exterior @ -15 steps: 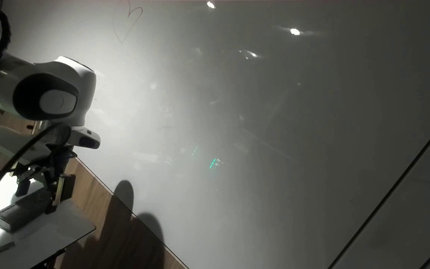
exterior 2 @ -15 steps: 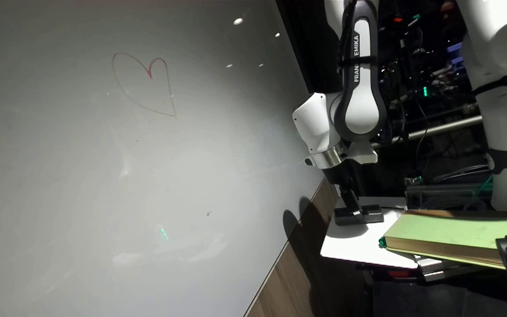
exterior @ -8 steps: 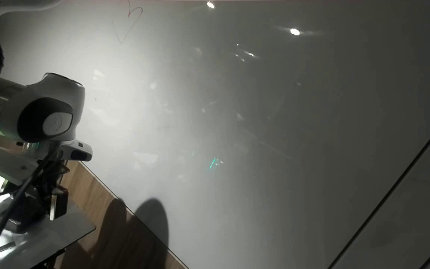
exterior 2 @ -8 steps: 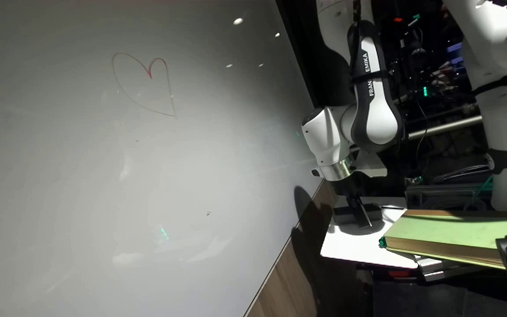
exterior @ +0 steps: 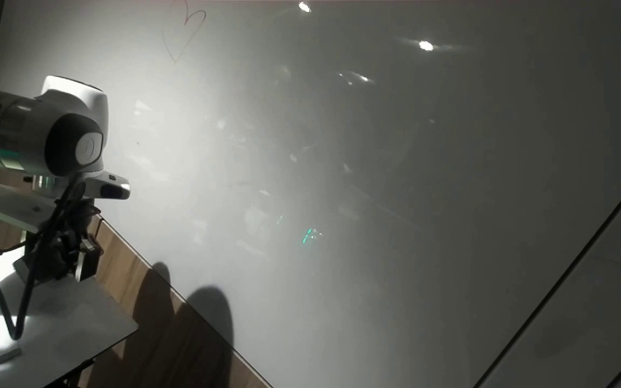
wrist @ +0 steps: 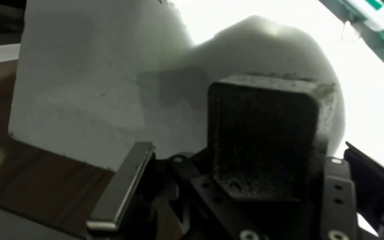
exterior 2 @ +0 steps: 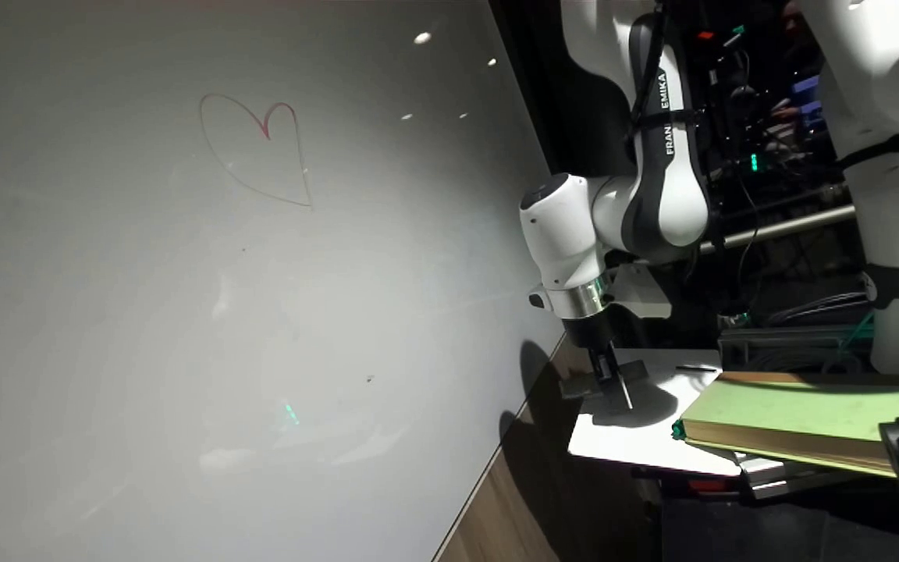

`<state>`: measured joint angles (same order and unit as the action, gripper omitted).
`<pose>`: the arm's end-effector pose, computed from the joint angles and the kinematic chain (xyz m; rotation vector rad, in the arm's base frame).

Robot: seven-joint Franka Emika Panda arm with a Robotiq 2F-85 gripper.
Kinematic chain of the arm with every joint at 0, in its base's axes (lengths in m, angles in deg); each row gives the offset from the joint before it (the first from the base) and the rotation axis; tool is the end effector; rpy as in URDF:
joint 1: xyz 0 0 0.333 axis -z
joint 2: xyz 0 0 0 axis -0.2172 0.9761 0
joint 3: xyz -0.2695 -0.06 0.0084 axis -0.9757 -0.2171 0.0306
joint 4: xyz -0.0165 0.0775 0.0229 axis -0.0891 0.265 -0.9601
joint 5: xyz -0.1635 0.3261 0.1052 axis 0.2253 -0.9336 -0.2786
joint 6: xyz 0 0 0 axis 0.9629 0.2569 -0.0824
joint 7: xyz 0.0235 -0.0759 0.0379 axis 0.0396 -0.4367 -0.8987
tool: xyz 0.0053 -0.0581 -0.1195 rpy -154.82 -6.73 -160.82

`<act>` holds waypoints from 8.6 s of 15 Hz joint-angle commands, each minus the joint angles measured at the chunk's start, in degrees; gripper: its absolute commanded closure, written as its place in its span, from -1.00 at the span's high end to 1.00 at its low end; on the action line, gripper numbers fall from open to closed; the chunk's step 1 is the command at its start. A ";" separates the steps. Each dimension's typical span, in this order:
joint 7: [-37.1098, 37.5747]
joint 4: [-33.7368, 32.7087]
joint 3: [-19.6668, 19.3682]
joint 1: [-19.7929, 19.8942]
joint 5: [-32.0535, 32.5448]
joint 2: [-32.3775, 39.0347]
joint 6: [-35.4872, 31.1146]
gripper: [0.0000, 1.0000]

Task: Use the duster to erase the markings on the board

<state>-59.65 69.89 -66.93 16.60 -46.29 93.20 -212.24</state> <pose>0.3678 0.0515 0.1349 2.9382 0.4089 0.0896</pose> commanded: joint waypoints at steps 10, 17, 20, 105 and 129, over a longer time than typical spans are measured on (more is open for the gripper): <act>-1.12 -1.17 -2.01 1.46 0.45 -9.96 10.76 -0.95; -3.78 -0.29 -3.63 0.28 -2.28 -5.25 10.49 -0.95; -4.06 -0.12 -2.99 0.46 -1.24 -3.11 8.52 -0.95; -1.45 -29.61 16.16 -2.75 -33.24 -32.52 11.46 -0.39; 10.57 -31.25 17.67 3.14 -16.21 -22.42 9.14 -0.39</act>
<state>-51.56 37.24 -49.33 17.84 -65.87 67.35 -200.08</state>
